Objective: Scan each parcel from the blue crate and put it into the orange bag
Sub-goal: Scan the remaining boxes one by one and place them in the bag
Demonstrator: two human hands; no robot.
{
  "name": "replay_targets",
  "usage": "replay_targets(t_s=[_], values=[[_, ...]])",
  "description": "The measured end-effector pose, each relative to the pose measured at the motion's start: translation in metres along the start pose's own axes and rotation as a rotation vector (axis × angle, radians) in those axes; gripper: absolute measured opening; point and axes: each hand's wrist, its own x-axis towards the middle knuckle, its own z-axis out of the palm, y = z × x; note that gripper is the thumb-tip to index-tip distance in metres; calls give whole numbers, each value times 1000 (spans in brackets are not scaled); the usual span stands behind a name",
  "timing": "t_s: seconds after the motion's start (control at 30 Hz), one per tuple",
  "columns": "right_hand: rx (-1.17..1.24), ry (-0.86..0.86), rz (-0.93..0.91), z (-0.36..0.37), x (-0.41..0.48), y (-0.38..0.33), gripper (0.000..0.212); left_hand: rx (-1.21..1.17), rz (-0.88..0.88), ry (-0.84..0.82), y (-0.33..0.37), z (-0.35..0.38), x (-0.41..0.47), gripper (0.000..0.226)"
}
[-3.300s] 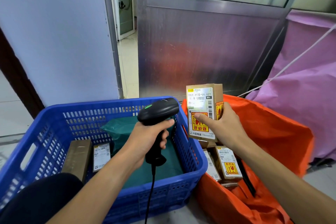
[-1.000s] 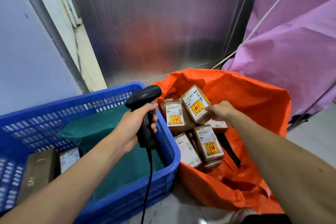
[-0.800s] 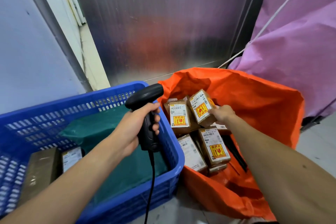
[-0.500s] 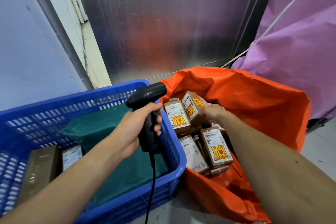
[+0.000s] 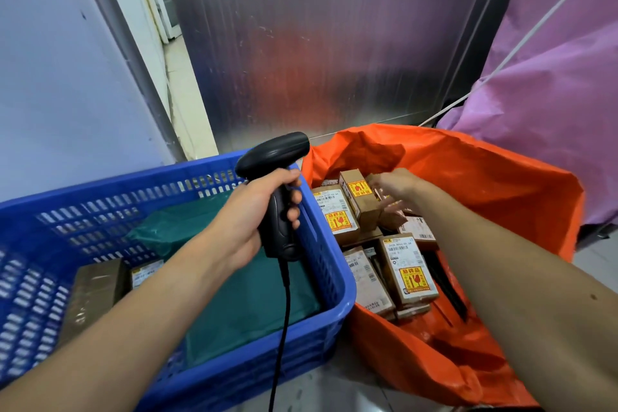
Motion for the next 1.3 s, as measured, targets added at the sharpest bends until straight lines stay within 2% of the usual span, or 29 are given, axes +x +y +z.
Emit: replay_targets(t_s=[0.23, 0.47, 0.77, 0.9, 1.03, 1.3], values=[[-433, 41, -365, -6, -82, -109, 32, -55, 54, 53, 27, -7, -15, 17], [-554, 68, -660, 10, -173, -144, 19, -93, 120, 121, 46, -32, -41, 14], [-282, 160, -730, 49, -211, -107, 10, -114, 261, 300, 76, -109, -93, 10], [-437, 147, -771, 58, -212, -92, 10, -132, 296, 425, 79, -135, -107, 10], [-466, 166, -796, 67, -208, -96, 10, -5, 356, 548, 76, -154, -123, 11], [-500, 123, -782, 96, -193, -107, 11, 156, 259, 608, 72, -194, -138, 12]])
